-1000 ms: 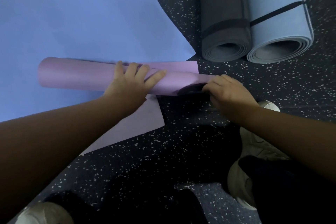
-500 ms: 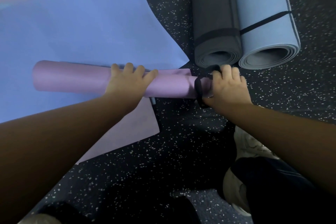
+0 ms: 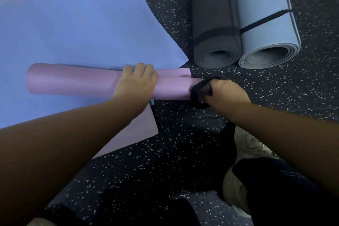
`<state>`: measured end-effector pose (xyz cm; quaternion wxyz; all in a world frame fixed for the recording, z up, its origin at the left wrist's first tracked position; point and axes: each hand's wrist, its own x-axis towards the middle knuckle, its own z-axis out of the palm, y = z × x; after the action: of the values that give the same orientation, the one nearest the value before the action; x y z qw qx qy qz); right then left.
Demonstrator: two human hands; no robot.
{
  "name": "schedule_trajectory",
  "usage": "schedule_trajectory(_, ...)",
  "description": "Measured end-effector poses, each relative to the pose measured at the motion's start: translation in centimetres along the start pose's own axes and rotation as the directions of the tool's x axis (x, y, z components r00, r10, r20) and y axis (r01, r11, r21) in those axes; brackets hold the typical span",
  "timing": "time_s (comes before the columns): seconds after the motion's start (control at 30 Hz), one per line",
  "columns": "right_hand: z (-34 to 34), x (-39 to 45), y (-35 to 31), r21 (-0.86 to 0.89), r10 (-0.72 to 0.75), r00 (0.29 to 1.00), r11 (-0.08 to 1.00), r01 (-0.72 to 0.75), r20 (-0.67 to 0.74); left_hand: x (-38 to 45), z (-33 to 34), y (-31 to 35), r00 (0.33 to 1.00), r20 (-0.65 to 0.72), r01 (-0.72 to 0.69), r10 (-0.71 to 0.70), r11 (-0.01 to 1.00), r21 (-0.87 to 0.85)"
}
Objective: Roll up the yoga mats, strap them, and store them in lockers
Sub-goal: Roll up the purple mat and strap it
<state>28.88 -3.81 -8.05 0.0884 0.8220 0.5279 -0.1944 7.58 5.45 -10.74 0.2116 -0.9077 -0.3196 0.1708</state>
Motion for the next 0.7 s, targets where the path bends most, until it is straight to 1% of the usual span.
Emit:
schedule_trajectory(0.07, 0.4, 0.0, 0.1, 0.070, -0.075, 0.997, 0.995, 0.076, -0.019, -0.5, 0.5, 0.1, 0.991, -0.112, -0.068, 0.074, 0.996, 0.060)
schedule_trajectory(0.13, 0.6, -0.1, 0.4, 0.127, -0.165, 0.985, 0.977, 0.170, -0.053, -1.0, -0.1, 0.1, 0.981, -0.157, -0.109, 0.114, 0.993, 0.040)
schedule_trajectory(0.2, 0.8, -0.1, 0.7, 0.164, -0.218, 0.972, 0.959, 0.230, -0.089, -0.9, -1.1, 0.2, 0.979, -0.129, -0.150, 0.158, 0.986, 0.070)
schedule_trajectory(0.23, 1.0, -0.1, 0.8, 0.169, -0.230, 0.968, 0.955, 0.245, -0.102, -0.8, -1.2, 0.5, 0.983, -0.065, -0.167, 0.169, 0.985, 0.034)
schedule_trajectory(0.27, 1.3, -0.2, 0.9, 0.168, -0.238, 0.965, 0.952, 0.254, -0.110, -0.4, -1.7, 0.7, 0.989, 0.010, -0.144, 0.145, 0.989, -0.035)
schedule_trajectory(0.3, 1.5, -0.2, 1.0, 0.166, -0.243, 0.963, 0.951, 0.259, -0.115, 0.0, -2.2, 0.8, 0.991, 0.072, -0.107, 0.112, 0.992, -0.069)
schedule_trajectory(0.37, 1.8, -0.2, 0.9, 0.173, -0.246, 0.960, 0.948, 0.267, -0.130, 0.6, -2.3, 0.9, 0.996, 0.071, -0.057, 0.062, 0.996, -0.070)
schedule_trajectory(0.43, 1.5, -0.1, 0.9, 0.230, -0.212, 0.968, 0.943, 0.239, -0.134, 1.0, -1.7, 1.5, 0.999, 0.009, -0.035, 0.035, 0.999, -0.015)
schedule_trajectory(0.5, 0.9, 0.2, 1.1, 0.293, -0.188, 0.976, 0.933, 0.211, -0.106, 1.4, -1.5, 2.2, 0.997, -0.077, -0.024, 0.025, 1.000, 0.009)
schedule_trajectory(0.63, 0.5, 0.2, 1.2, 0.234, -0.258, 0.966, 0.940, 0.247, 0.018, 2.5, -1.8, 2.6, 1.000, 0.021, -0.013, 0.014, 0.996, -0.084)
schedule_trajectory(0.7, 0.7, 0.0, 1.0, 0.203, -0.252, 0.964, 0.951, 0.232, 0.079, 2.6, -2.1, 2.4, 1.000, 0.005, -0.029, 0.030, 0.995, -0.091)
